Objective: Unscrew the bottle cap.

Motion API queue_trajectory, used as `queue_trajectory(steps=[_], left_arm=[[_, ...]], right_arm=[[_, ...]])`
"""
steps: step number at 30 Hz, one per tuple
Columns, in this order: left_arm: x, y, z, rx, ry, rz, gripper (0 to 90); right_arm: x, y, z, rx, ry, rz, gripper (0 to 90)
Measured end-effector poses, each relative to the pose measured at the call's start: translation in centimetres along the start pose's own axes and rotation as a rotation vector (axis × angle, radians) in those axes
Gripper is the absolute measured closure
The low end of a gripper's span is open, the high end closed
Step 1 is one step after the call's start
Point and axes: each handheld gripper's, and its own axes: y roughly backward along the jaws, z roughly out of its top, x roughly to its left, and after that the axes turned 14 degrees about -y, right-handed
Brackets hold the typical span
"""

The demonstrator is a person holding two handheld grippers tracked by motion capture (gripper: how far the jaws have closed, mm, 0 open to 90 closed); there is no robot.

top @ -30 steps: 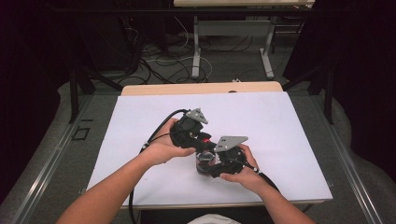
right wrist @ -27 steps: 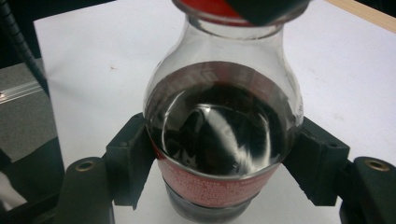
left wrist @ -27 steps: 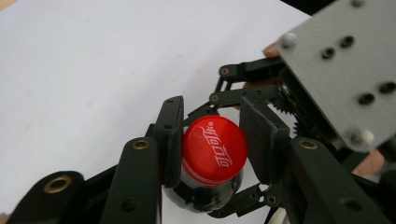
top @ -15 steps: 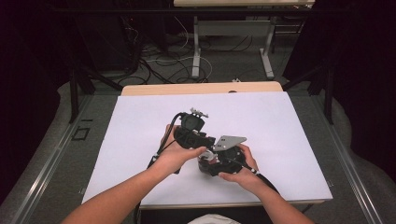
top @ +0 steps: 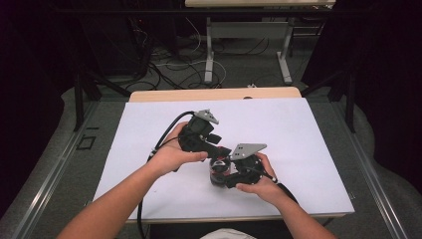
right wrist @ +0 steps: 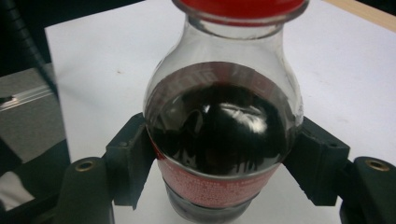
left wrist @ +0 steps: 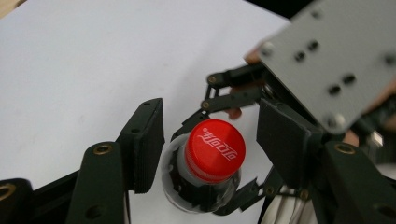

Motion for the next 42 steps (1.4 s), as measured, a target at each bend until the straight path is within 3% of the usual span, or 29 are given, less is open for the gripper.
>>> queue_trajectory(steps=[2,3,4,7,10,15,18,20,22,24,26,27,32,36,40,42], left_arm=[[0.1,0.0,0.0,0.004,-0.082,-0.029,43.2],[0.2,-0.1,-0.1,0.004,-0.11,-0.059,43.2],[0.2,-0.1,-0.1,0.009,-0.128,-0.093,47.1],[0.2,-0.3,-0.2,0.035,-0.168,-0.112,50.0],[0.5,-0.3,-0.3,0.037,-0.168,-0.117,59.5],[0.5,-0.3,-0.4,0.043,-0.157,-0.11,61.4],[0.1,-0.3,-0.2,0.056,-0.125,-0.07,61.6],[-0.2,-0.5,-0.1,0.051,-0.072,-0.035,61.7],[-0.7,-0.7,0.0,0.041,0.016,0.009,61.7],[-1.0,-0.8,0.3,0.059,0.065,0.052,61.8],[-1.4,-1.1,0.5,0.065,0.167,0.108,61.7],[-1.4,-1.1,0.6,0.077,0.18,0.128,61.7],[-1.9,-1.7,1.0,0.094,0.346,0.228,61.7],[-2.2,-1.9,1.3,0.095,0.4,0.272,61.5],[-2.1,-1.9,1.3,0.097,0.376,0.269,61.2],[-1.8,-1.8,1.2,0.084,0.362,0.228,58.9]], right_arm=[[0.1,0.0,0.0,0.01,0.01,0.046,30.0],[0.1,0.0,0.0,0.01,0.01,0.046,30.0],[0.3,-0.1,0.0,0.013,0.016,0.059,30.0],[0.3,-0.1,0.0,0.012,0.017,0.066,30.0],[0.4,-0.1,-0.1,0.016,0.018,0.074,30.0],[0.5,-0.2,-0.1,0.018,0.023,0.069,30.0],[0.5,-0.2,-0.1,0.016,0.022,0.057,30.0],[0.5,-0.2,-0.1,0.012,0.021,0.042,30.0],[0.5,-0.2,-0.1,0.014,0.017,0.026,30.0],[0.3,-0.2,-0.1,0.009,0.008,0.011,30.0],[0.3,-0.2,-0.1,0.006,0.001,-0.01,30.0],[0.3,-0.2,-0.1,0.007,-0.001,-0.016,30.0],[0.2,-0.4,-0.2,0.004,-0.004,-0.059,30.0],[0.3,-0.4,-0.3,0.003,0.002,-0.088,30.0],[0.3,-0.3,-0.3,0.009,0.001,-0.091,30.0],[0.2,-0.3,-0.3,-0.011,0.003,-0.089,30.0]])
